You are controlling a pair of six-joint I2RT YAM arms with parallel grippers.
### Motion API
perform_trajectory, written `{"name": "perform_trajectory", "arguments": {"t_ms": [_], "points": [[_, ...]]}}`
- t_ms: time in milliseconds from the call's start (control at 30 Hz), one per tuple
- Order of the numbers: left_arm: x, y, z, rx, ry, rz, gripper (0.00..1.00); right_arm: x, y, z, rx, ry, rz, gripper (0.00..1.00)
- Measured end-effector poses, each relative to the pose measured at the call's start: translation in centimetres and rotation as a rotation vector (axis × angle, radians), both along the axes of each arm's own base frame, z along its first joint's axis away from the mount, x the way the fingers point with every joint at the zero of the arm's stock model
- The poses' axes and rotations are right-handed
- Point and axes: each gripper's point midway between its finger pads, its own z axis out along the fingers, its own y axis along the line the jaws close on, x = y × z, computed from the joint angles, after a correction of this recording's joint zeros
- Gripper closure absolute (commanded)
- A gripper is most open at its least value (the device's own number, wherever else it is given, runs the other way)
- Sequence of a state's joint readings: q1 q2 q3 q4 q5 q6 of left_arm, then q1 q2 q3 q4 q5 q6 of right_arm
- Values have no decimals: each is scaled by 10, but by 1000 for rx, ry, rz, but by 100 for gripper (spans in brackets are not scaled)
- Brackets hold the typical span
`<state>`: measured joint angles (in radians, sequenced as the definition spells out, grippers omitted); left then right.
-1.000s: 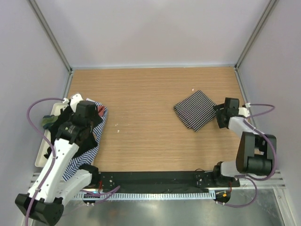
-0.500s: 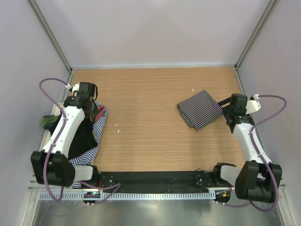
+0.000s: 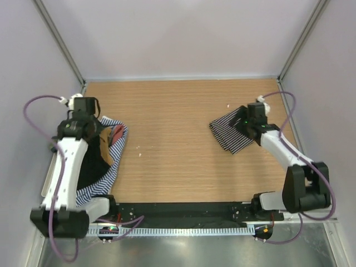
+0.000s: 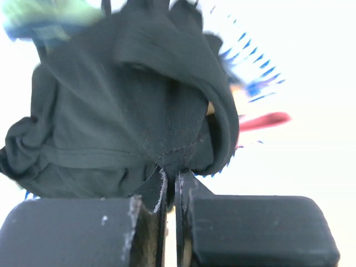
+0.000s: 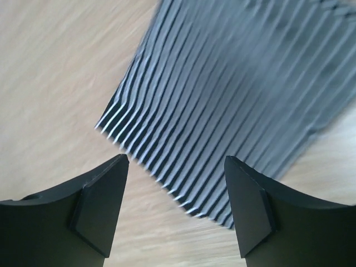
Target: Fold and stack the tank tops
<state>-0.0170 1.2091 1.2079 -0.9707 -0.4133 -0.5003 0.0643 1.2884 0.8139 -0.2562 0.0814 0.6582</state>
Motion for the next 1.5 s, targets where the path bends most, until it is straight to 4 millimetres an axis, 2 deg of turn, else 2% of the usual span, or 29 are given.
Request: {"name": "perform_trajectory", "arguments": {"t_ms": [33, 100, 133, 167, 267, 333, 433, 500, 600, 733, 800, 933, 1000, 1100, 1267, 1367, 1433, 1467, 1500], "points": [[-4, -2, 29, -15, -103, 6, 100, 4, 25, -6, -6, 26, 87, 27], [-15, -2, 90, -33, -292, 17, 100, 10, 59, -15, -9, 61, 207, 29], [-21, -3, 134, -46, -421, 21, 100, 13, 77, -20, -6, 79, 269, 33], [-24, -4, 162, -53, -500, 22, 100, 14, 92, -25, -2, 94, 322, 33], [-47, -13, 248, -114, -734, -12, 100, 15, 115, -43, 18, 143, 399, 35], [-59, -24, 284, -170, -843, -57, 100, 14, 120, -60, 32, 189, 418, 36], [-67, -50, 309, -285, -913, -160, 100, 11, 119, -85, 25, 264, 413, 36], [-64, -69, 313, -370, -912, -233, 100, 20, 117, -84, 9, 263, 393, 34], [-47, -98, 310, -510, -879, -327, 100, 32, 102, -85, -50, 270, 326, 32], [-11, -142, 281, -668, -752, -431, 100, 38, 71, -90, -112, 293, 215, 31], [7, -175, 258, -708, -662, -486, 100, 41, 49, -90, -127, 298, 147, 31], [14, -261, 222, -768, -482, -668, 100, 38, 10, -89, -156, 307, 28, 27], [23, -290, 203, -780, -419, -711, 100, 29, 0, -84, -161, 306, 4, 23], [45, -310, 177, -778, -362, -710, 100, 20, 4, -61, -143, 253, 20, 19], [64, -347, 156, -828, -306, -743, 100, 19, 12, 13, -117, 39, 62, 17], [66, -383, 169, -884, -304, -828, 99, 20, 20, 42, -91, -41, 106, 18], [64, -403, 179, -934, -306, -883, 97, 20, 31, 50, -55, -72, 168, 19], [62, -408, 182, -951, -307, -904, 90, 20, 37, 51, -39, -81, 194, 19], [60, -410, 182, -962, -300, -914, 79, 19, 43, 51, -21, -95, 227, 19]]}}
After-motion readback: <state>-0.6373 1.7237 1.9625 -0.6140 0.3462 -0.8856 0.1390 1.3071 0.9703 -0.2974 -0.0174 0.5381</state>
